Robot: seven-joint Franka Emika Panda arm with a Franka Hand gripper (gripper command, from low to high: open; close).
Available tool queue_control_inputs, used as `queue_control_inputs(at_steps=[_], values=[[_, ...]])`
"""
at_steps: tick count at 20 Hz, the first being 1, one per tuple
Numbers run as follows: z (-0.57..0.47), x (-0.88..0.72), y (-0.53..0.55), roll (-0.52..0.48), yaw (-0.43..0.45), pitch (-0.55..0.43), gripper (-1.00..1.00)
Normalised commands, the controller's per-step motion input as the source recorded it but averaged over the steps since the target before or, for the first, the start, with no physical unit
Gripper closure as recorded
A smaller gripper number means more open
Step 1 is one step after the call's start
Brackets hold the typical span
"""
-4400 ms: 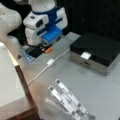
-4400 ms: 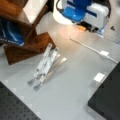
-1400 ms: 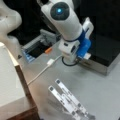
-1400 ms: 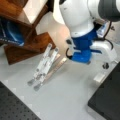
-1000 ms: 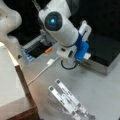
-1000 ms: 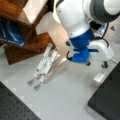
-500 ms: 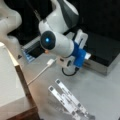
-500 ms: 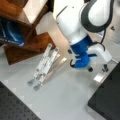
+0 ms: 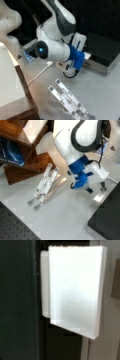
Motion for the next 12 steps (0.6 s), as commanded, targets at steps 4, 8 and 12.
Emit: queue_control_inputs(at_steps=[4, 8, 12], values=[[0.0, -0.01, 0.02, 0.163, -0.107, -0.112, -1.0], [-0.13, 0.03, 0.13, 0.133, -0.113, -0.122, -1.0], [-0.21, 0.06, 0.19, 0.116, -0.089, -0.142, -1.0]])
